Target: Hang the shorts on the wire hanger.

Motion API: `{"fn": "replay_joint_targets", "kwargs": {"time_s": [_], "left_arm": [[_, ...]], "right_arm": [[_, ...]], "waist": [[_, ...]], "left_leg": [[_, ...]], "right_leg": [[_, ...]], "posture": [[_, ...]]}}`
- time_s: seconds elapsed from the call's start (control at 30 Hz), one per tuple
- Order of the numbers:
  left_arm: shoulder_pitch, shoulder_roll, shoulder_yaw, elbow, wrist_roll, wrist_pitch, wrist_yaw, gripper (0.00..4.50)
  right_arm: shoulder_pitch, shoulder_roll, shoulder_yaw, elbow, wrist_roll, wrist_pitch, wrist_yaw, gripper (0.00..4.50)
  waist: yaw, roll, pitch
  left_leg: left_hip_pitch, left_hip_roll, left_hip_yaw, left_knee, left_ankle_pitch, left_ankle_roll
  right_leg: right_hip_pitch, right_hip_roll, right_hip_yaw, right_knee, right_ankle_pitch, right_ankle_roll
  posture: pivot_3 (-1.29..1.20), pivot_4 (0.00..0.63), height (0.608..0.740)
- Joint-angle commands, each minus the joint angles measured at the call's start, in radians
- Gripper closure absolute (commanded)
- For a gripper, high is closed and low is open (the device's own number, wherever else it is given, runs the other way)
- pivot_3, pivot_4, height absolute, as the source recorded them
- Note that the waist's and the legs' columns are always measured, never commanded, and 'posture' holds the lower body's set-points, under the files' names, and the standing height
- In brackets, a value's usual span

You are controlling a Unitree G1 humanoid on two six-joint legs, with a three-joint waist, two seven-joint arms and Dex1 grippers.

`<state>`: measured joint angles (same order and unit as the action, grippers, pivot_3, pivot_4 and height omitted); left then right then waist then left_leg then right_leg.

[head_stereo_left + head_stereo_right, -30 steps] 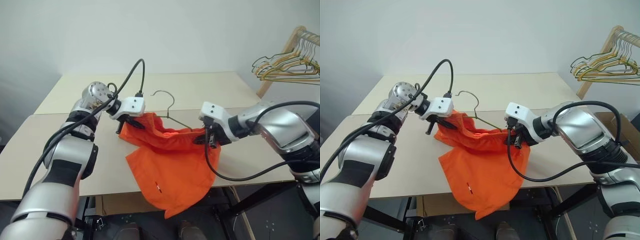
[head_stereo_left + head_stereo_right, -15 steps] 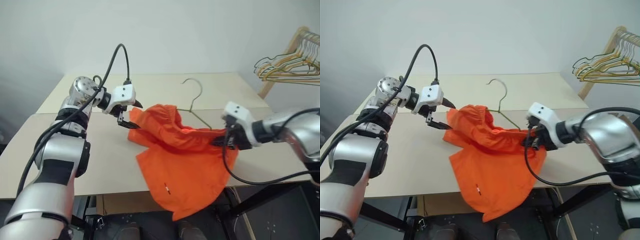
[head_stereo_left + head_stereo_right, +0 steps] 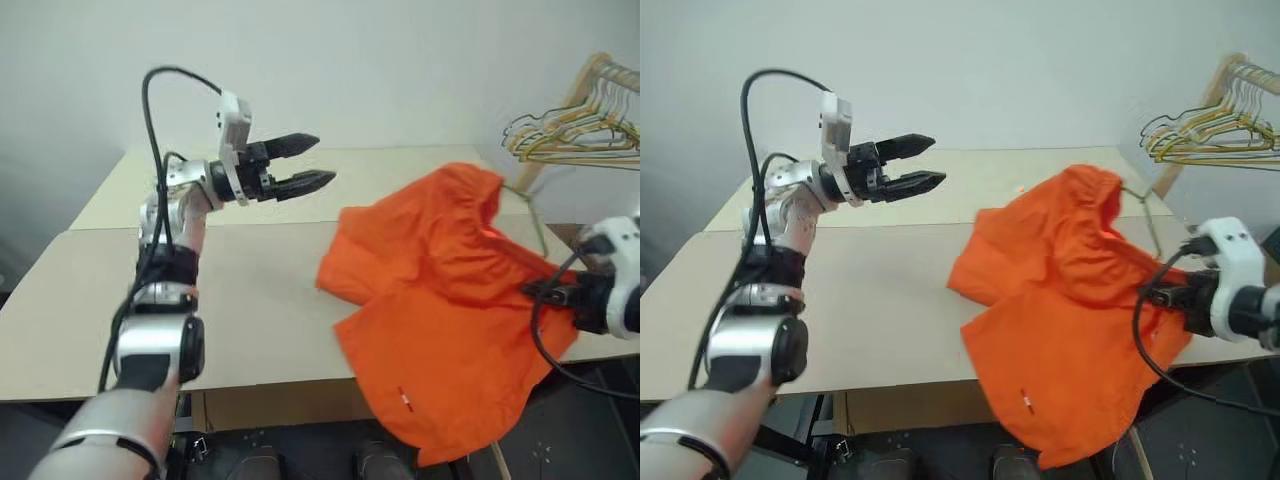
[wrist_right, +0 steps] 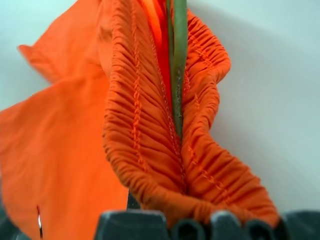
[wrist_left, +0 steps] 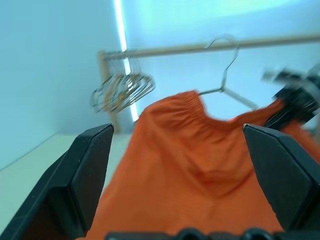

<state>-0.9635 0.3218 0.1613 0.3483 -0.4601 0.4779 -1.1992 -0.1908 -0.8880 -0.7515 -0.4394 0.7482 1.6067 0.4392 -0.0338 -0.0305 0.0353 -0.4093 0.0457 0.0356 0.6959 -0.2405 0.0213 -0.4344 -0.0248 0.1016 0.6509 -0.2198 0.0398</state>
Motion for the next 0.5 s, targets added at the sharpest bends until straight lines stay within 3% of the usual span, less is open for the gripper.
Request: {"fn": "replay_joint_targets", "kwargs": {"time_s": [0.03, 0.23, 0.5], "left_arm": [[0.011, 0.002, 0.005, -0.156, -0.073, 0.073, 0.064, 0.01], [0.016, 0.014, -0.025, -0.167, -0.099, 0.085, 0.063, 0.01], [0.010, 0.012, -0.053, -0.146, -0.110, 0.058, 0.039, 0.01]], "right_arm": [[-0.019, 0.037, -0.160, 0.015, 0.125, 0.008, -0.260, 4.50], [-0.072, 0.037, -0.310, 0.130, 0.469, 0.008, -0.717, 4.50], [-0.226, -0.031, -0.417, 0.418, 0.719, -0.026, -1.260, 4.50]], "waist": [[-0.014, 0.001, -0.001], [-0.044, 0.009, -0.005], [-0.087, 0.010, -0.006]], "left_leg": [[0.004, 0.000, 0.000, 0.000, 0.000, 0.000], [0.014, -0.001, 0.000, -0.004, 0.000, 0.000], [0.020, -0.004, 0.004, -0.016, 0.000, 0.000]], "right_leg": [[0.003, 0.000, 0.000, 0.000, -0.002, 0.003], [0.014, 0.000, 0.001, -0.004, -0.004, 0.004], [0.017, -0.001, 0.010, -0.010, -0.005, 0.004]], "posture": [[-0.10, 0.000, 0.740], [-0.12, 0.000, 0.740], [-0.14, 0.000, 0.740]]}}
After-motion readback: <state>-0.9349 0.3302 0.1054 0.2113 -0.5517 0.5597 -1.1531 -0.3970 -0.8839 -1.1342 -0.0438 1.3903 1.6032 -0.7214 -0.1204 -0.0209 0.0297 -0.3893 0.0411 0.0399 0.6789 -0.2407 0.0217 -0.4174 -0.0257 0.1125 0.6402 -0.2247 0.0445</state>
